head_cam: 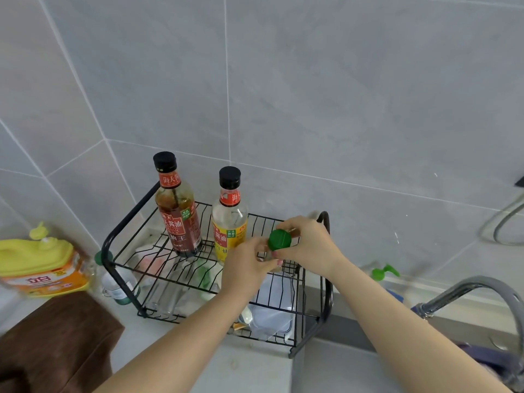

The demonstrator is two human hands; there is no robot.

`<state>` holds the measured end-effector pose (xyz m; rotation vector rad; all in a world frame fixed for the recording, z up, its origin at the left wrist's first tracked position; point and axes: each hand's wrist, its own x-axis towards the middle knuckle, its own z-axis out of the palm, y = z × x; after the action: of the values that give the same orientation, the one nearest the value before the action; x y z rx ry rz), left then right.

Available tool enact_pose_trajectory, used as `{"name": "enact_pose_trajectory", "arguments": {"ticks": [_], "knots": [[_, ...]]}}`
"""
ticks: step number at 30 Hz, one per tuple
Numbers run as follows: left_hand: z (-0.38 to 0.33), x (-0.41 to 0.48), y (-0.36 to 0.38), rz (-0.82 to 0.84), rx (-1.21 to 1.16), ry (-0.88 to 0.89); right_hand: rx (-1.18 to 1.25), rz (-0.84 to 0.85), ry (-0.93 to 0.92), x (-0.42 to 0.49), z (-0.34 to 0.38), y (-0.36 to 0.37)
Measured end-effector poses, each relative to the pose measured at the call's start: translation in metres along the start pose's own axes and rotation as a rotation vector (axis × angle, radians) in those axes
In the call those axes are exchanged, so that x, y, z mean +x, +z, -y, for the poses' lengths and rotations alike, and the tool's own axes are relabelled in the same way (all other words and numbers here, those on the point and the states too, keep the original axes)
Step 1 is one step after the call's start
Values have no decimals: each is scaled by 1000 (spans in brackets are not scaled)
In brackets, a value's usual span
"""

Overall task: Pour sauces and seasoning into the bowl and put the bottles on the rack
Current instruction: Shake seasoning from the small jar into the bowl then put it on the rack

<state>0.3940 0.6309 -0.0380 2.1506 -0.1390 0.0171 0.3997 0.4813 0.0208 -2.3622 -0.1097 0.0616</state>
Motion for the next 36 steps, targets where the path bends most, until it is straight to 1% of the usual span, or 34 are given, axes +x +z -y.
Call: {"name": "enact_pose_trajectory", "arguments": {"ticks": [6,15,21,26,30,36], "knots": [[9,0,6,-2,9,15,-14,20,5,1,-3,6],[9,-3,4,5,-13,8,-11,0,6,-2,-3,5],[1,-11,-6,4,-26,2,20,-57,-3,-10,1,-2],[-9,-23,-19,-37,55,-20,61,-126,8,-24,9,-10],[-18,-33,-29,-73,99,19,30,-181,-35,-40,21,-19],[-43,-57,-46,-95,206,142,-7,-214,-80,-72,32,-31]]}}
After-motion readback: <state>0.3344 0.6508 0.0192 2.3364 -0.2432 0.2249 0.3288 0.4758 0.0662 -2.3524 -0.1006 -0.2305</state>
